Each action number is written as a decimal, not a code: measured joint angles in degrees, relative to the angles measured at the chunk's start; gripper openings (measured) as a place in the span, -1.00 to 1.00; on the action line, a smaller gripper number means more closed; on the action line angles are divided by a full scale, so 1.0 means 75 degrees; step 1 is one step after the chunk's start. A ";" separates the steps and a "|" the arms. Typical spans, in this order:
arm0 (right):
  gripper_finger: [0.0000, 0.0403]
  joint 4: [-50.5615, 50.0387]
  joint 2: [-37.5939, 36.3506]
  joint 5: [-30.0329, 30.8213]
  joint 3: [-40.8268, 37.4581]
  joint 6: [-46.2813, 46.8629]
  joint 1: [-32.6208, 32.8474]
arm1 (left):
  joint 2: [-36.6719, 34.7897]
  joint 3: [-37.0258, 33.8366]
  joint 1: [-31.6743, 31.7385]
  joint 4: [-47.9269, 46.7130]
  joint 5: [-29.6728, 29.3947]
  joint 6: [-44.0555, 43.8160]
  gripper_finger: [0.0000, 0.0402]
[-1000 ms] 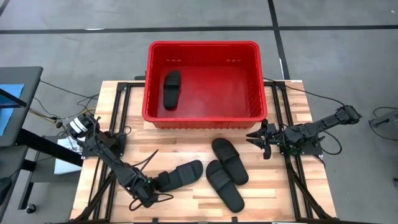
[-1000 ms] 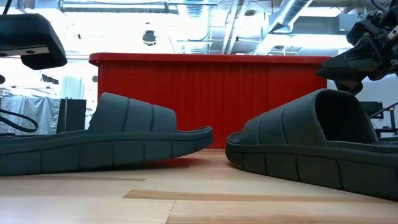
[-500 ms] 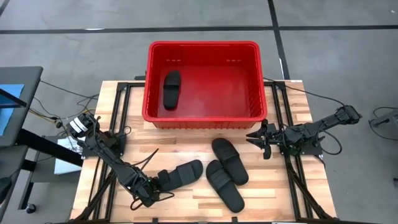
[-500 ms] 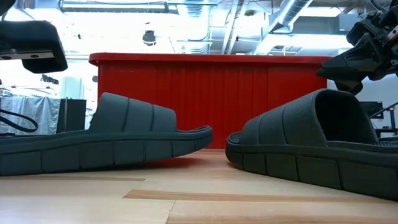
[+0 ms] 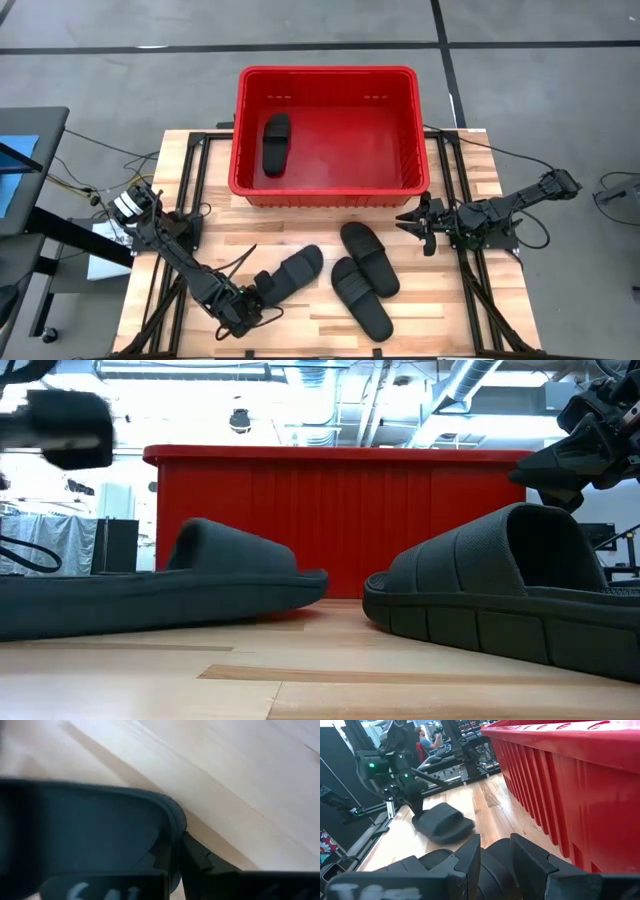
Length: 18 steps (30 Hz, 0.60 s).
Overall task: Pick and place slides into bin
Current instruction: Put the black slide into the red organizer bin
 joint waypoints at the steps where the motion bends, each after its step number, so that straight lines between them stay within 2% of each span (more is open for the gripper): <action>1: -0.52 0.0000 0.0001 0.0000 0.0001 0.0001 0.0000 | -0.0011 0.0106 -0.0001 -0.0056 -0.0030 -0.0092 -1.00; 10: -0.52 -0.0002 0.0002 0.0003 0.0000 0.0002 0.0000 | -0.0035 0.1278 -0.0120 -0.1271 -0.0023 -0.1002 -1.00; 18: -0.52 -0.0003 0.0001 0.0001 0.0000 -0.0001 0.0000 | -0.0052 0.2523 -0.0580 -0.2556 0.0238 -0.2143 -0.99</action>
